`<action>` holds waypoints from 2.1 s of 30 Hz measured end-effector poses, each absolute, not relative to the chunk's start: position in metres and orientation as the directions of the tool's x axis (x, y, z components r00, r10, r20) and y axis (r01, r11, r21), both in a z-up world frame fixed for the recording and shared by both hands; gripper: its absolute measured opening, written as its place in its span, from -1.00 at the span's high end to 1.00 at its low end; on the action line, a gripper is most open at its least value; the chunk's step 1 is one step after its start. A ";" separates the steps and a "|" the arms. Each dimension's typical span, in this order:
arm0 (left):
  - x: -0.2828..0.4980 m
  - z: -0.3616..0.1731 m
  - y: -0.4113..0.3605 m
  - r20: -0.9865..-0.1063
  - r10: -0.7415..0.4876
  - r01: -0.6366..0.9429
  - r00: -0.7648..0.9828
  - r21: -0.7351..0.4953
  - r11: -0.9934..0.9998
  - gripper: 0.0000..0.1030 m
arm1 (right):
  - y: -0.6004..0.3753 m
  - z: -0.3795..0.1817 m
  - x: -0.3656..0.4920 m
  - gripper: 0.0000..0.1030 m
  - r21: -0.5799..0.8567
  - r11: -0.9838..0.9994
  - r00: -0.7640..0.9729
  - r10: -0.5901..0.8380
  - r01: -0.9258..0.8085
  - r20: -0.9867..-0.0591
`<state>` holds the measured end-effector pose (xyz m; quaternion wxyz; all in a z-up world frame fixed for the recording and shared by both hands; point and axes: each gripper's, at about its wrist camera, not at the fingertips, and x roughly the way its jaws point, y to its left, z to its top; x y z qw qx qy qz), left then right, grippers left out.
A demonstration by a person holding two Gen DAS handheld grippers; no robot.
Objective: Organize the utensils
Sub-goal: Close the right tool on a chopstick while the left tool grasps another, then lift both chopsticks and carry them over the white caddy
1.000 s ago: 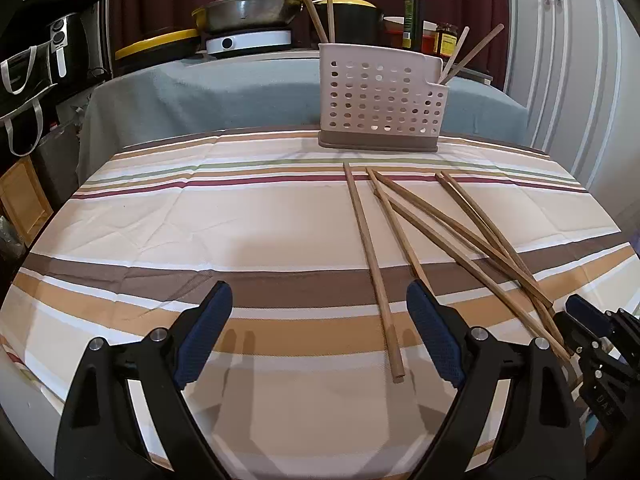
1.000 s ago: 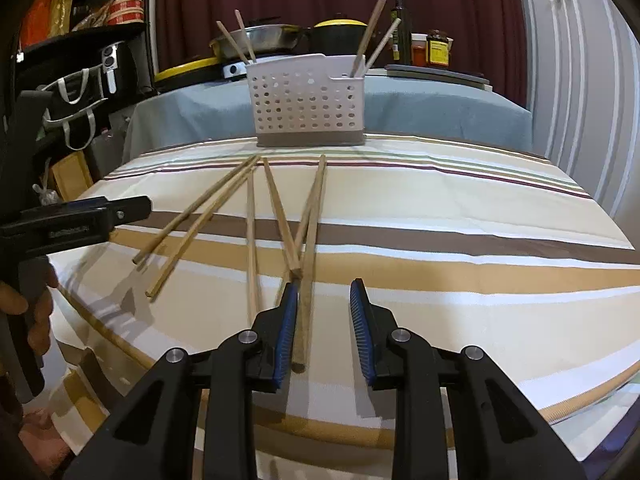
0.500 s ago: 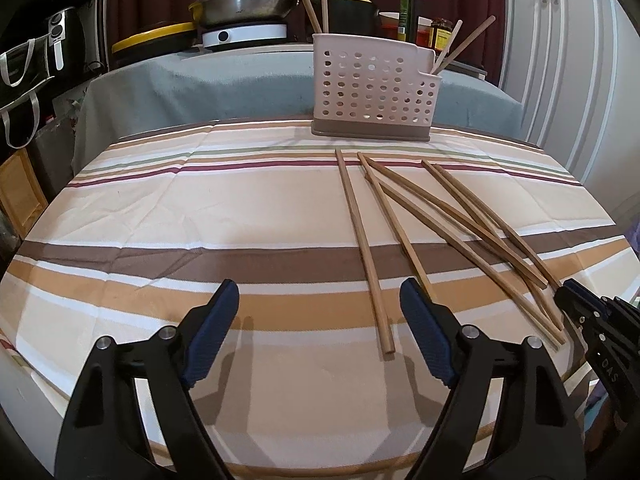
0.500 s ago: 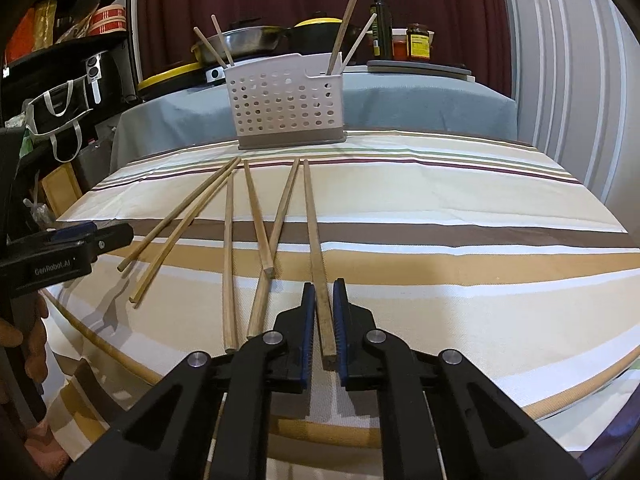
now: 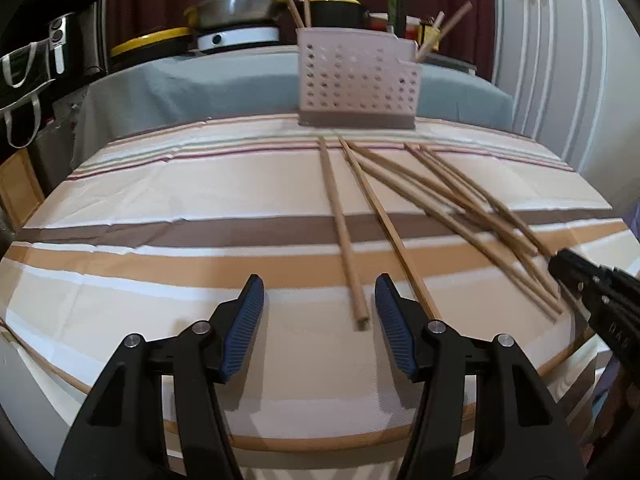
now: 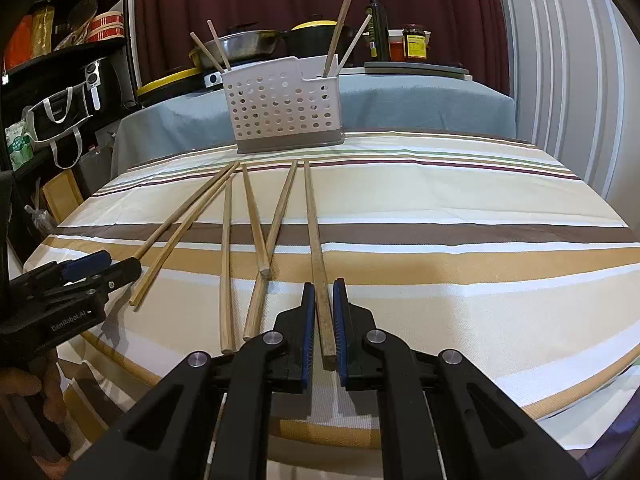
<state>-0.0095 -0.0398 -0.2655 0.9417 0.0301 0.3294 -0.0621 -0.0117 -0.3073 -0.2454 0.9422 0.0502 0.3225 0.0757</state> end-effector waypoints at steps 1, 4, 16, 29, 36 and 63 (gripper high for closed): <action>-0.010 -0.266 -0.040 -0.621 -0.098 0.138 0.778 0.016 0.990 -0.10 | -0.308 -0.245 -0.012 0.80 0.144 0.983 0.780 0.176 -0.111 -0.600; -0.009 -0.266 -0.037 -0.622 -0.086 0.121 0.778 0.013 0.993 -0.09 | -0.308 -0.245 -0.012 0.80 0.145 0.983 0.781 0.176 -0.110 -0.600; -0.008 -0.269 -0.044 -0.574 -0.088 0.149 0.815 0.060 0.987 0.22 | -0.310 -0.246 -0.010 0.80 0.165 0.979 0.786 0.192 -0.116 -0.587; -0.005 -0.266 -0.028 -0.573 -0.107 0.135 0.812 0.008 0.991 0.88 | -0.312 -0.242 -0.012 0.86 0.181 0.976 0.801 0.202 -0.119 -0.564; -0.010 -0.254 -0.029 -0.542 -0.102 0.142 0.834 0.031 0.989 0.88 | -0.311 -0.233 -0.017 0.86 0.172 0.978 0.824 0.192 -0.117 -0.533; -0.036 -0.127 -0.003 -0.303 -0.102 0.110 0.948 0.011 0.994 0.88 | -0.317 -0.130 -0.024 0.86 0.113 0.987 0.933 0.146 -0.115 -0.330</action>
